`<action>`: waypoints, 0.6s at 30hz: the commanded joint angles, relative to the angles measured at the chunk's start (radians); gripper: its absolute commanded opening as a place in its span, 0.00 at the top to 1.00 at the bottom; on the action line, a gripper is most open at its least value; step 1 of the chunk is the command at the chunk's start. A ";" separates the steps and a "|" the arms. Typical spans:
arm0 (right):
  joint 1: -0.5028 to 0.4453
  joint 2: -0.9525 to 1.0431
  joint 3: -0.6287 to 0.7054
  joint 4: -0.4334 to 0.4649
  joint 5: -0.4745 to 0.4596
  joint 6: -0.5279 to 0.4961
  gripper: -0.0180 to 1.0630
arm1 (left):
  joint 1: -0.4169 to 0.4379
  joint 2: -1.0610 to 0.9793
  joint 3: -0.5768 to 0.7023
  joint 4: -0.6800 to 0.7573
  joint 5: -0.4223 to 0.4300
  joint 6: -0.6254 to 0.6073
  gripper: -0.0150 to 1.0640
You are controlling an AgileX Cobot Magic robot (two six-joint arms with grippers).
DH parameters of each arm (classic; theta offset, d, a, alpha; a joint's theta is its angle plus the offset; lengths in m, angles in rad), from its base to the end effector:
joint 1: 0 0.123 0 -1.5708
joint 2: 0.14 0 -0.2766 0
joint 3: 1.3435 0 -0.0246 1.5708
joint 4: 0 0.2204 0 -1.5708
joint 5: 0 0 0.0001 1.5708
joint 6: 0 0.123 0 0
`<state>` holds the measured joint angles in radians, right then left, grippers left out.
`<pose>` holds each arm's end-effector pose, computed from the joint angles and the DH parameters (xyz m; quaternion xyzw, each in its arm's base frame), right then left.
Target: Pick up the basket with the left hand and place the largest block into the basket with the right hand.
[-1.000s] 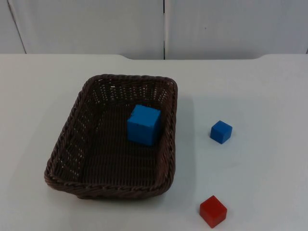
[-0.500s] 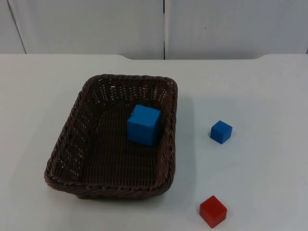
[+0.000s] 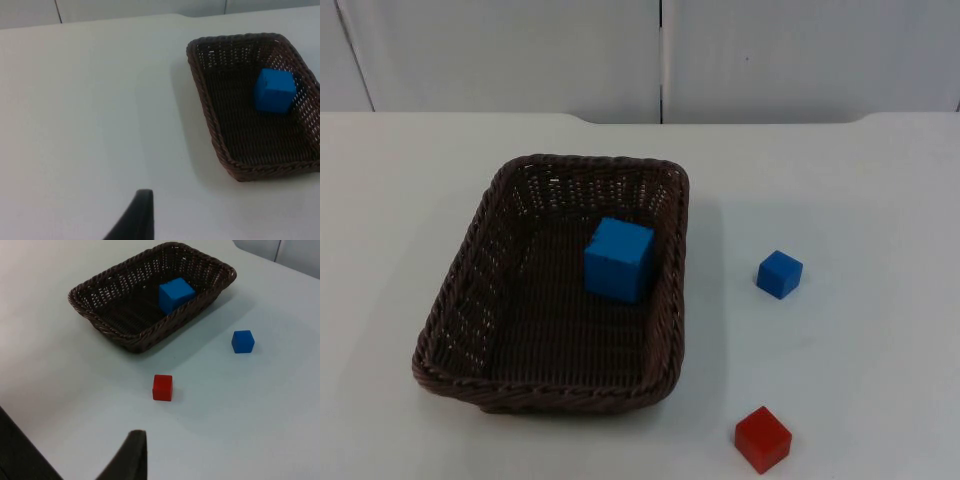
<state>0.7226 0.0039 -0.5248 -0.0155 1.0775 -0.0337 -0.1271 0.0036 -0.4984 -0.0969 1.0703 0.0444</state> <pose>0.0032 0.0005 0.2531 -0.3142 0.7921 0.1694 0.4952 0.0038 -0.0110 0.2469 0.0753 0.8527 -0.0696 0.5122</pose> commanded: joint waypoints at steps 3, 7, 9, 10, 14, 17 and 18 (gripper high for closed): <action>-0.002 -0.004 0.007 0.000 0.000 0.003 0.01 | 0.000 -0.004 0.005 0.004 0.002 -0.006 0.01; -0.002 -0.004 0.007 0.000 0.000 0.003 0.01 | 0.000 -0.004 0.005 0.004 0.002 -0.006 0.01; -0.002 -0.004 0.007 0.000 0.000 0.003 0.01 | 0.000 -0.004 0.005 0.004 0.002 -0.006 0.01; -0.002 -0.004 0.007 0.000 0.000 0.003 0.01 | 0.002 -0.004 0.005 0.004 0.002 -0.006 0.01; -0.002 -0.004 0.007 0.000 0.000 0.003 0.01 | 0.043 -0.004 0.005 0.007 0.002 -0.006 0.01; -0.002 -0.004 0.007 0.000 0.000 0.003 0.01 | 0.107 -0.004 0.005 0.007 0.002 -0.006 0.01; -0.002 -0.004 0.007 0.000 0.000 0.003 0.01 | 0.126 -0.004 0.005 0.007 0.002 -0.006 0.01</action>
<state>0.7226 0.0039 -0.5248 -0.0155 1.0775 -0.0337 -0.0342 0.0036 -0.4984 -0.0947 1.0703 0.0444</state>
